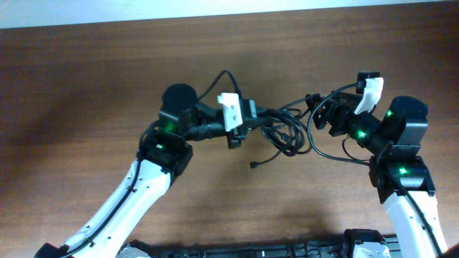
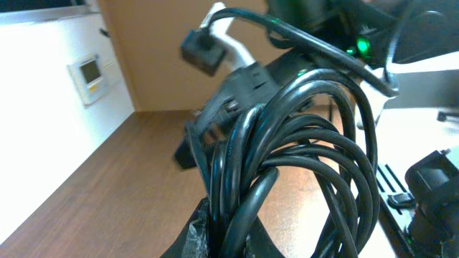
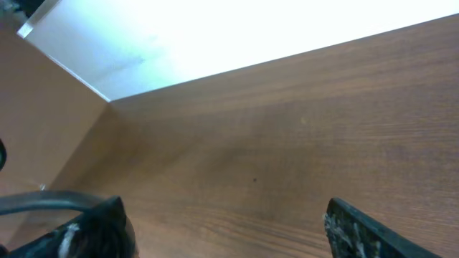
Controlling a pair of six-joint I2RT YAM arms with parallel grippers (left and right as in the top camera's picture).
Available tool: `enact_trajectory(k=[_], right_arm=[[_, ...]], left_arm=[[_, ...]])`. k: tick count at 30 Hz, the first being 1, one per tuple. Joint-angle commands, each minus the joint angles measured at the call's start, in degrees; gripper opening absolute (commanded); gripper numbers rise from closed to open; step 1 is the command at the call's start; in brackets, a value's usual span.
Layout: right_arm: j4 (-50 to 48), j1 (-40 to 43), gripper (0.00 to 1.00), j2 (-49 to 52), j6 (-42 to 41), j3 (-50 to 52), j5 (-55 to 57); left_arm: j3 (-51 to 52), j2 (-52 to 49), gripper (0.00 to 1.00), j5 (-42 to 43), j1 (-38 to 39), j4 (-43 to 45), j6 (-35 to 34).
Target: Untangle cables
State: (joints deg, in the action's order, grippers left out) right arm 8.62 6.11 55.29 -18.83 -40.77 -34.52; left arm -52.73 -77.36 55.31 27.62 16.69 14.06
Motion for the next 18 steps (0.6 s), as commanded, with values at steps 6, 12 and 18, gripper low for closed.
enact_trajectory(k=[6,12,18], right_arm=[[0.07,1.84,0.89,-0.61,-2.54,-0.07,0.96],[-0.72,1.84,0.91,-0.61,-2.45,-0.07,-13.25],[-5.27,1.84,0.91,-0.61,-2.45,-0.07,-30.29]], left_arm=[[-1.05,2.91,0.00,8.15,-5.66,0.50,-2.47],[-1.05,2.91,0.00,8.09,-6.03,0.61,-2.47],[-1.05,2.91,0.00,8.09,-6.03,0.63,-2.45]])
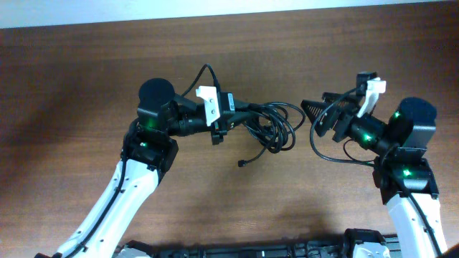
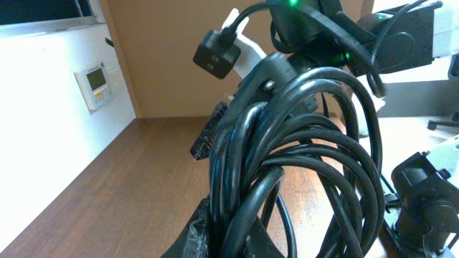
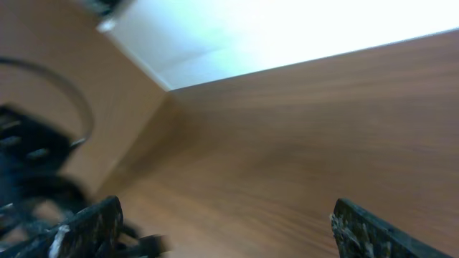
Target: Untangle cables
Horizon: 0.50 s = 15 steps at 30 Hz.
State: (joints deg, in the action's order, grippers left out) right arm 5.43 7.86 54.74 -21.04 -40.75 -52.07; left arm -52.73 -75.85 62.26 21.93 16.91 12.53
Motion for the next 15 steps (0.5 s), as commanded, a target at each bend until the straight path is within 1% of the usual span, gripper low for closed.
enact_trajectory(k=[1,4,8,12,15], right_arm=[[-3.08,0.07,0.91,-0.07,-0.24,-0.09,-14.78],[-6.69,0.07,0.91,-0.07,-0.28,-0.09,-19.82],[-7.65,0.02,0.91,-0.07,-0.31,-0.09,-20.87],[-7.65,0.00,0.91,-0.07,-0.28,-0.09,-22.16],[-7.63,0.00,0.91,-0.07,-0.28,-0.09,-23.02]], left_arm=[[-1.05,1.40,0.00,1.11,-0.35,0.46,-0.92],[-1.05,1.40,0.00,0.92,-0.35,0.57,-0.92],[-1.05,1.40,0.00,0.26,-0.35,0.72,-0.92],[-1.05,1.40,0.00,0.13,0.09,3.41,-0.92],[-1.05,1.40,0.00,-2.58,1.38,4.07,-0.94]])
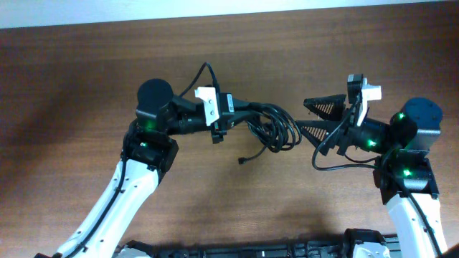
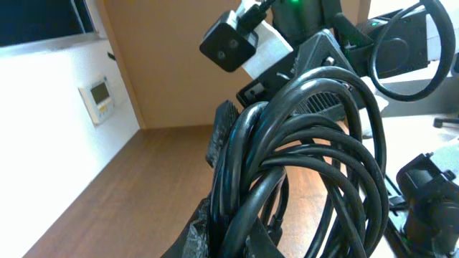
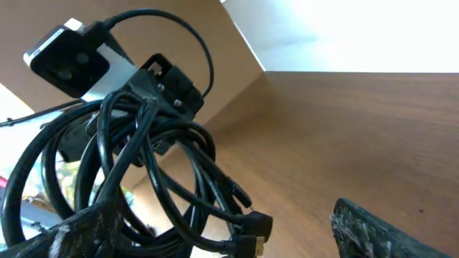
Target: Untangle cables
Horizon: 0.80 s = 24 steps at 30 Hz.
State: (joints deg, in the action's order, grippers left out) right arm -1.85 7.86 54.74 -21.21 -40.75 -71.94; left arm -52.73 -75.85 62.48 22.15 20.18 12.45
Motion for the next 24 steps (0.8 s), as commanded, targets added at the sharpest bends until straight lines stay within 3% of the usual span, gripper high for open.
enact_trajectory(k=[1,17,24], right_arm=[[-0.37,0.00,0.91,-0.07,-0.11,-0.09,-3.15],[-0.70,-0.11,0.91,-0.07,-0.07,-0.09,-8.41],[-11.37,0.13,0.92,-0.07,-0.33,-0.09,-6.86]], left_arm=[[-1.05,1.40,0.00,-3.74,1.88,0.76,-0.85],[-1.05,1.29,0.00,-6.34,5.44,1.09,0.02],[-1.05,1.29,0.00,-4.66,5.44,-2.29,0.07]])
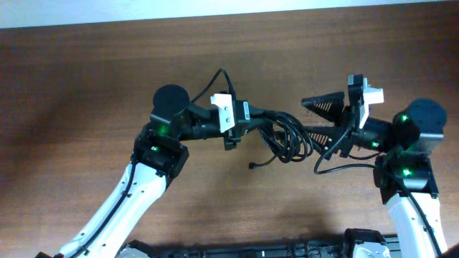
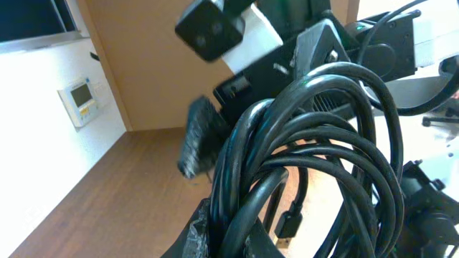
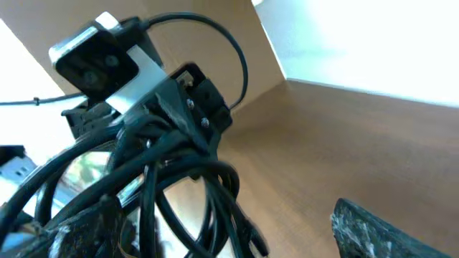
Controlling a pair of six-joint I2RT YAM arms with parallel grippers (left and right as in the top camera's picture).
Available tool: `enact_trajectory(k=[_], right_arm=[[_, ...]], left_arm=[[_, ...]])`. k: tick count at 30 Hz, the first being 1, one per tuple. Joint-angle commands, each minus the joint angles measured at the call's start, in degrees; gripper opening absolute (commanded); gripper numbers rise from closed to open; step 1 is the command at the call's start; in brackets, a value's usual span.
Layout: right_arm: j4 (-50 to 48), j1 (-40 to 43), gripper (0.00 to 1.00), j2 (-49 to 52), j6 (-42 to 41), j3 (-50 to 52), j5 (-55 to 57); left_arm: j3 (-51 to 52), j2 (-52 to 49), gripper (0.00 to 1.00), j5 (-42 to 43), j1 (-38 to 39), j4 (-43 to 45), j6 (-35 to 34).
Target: Untangle cables
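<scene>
A tangled bundle of black cables (image 1: 288,138) hangs above the table, and my left gripper (image 1: 255,120) is shut on its left end. One loose plug (image 1: 253,165) dangles below it. In the left wrist view the loops (image 2: 323,150) rise from the left gripper (image 2: 233,240), with a USB plug (image 2: 290,223) hanging inside them. My right gripper (image 1: 304,117) is open wide, facing left, its tips at the bundle's right side. In the right wrist view the cables (image 3: 186,179) fill the left half between the right gripper's fingers (image 3: 90,233).
The brown wooden table (image 1: 86,79) runs under both arms. The right arm's own wiring loop (image 1: 338,169) hangs below its wrist. A white wall edges the table's far side (image 1: 215,8). The left wrist camera (image 3: 97,57) shows in the right wrist view.
The left arm has shifted right with the bundle, so the cables now reach the right gripper's open fingertips. The right gripper stays open in about the same place.
The left gripper held the bundle at the middle while the right gripper pointed away from it. Then the bundle was further left and the right gripper faced it, open. Then the right fingers stood wide apart beside it. Now the bundle sits against them.
</scene>
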State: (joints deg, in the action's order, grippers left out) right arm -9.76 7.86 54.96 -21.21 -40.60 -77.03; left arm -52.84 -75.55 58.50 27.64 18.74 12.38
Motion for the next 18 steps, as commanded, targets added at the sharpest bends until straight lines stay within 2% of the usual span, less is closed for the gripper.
enact_trajectory(k=[1,12,18], right_arm=[[-5.09,0.13,0.92,-0.28,-0.33,-0.24,-1.77],[-6.56,0.13,0.93,-0.24,-0.31,-0.24,8.33],[-5.07,0.13,0.93,-0.22,-0.28,-0.24,8.76]], left_arm=[[-0.94,0.98,0.00,-0.68,-0.04,-1.11,0.13],[-0.94,0.98,0.00,0.22,-0.04,-1.29,0.11],[-0.94,0.98,0.00,0.24,-0.04,0.15,0.09]])
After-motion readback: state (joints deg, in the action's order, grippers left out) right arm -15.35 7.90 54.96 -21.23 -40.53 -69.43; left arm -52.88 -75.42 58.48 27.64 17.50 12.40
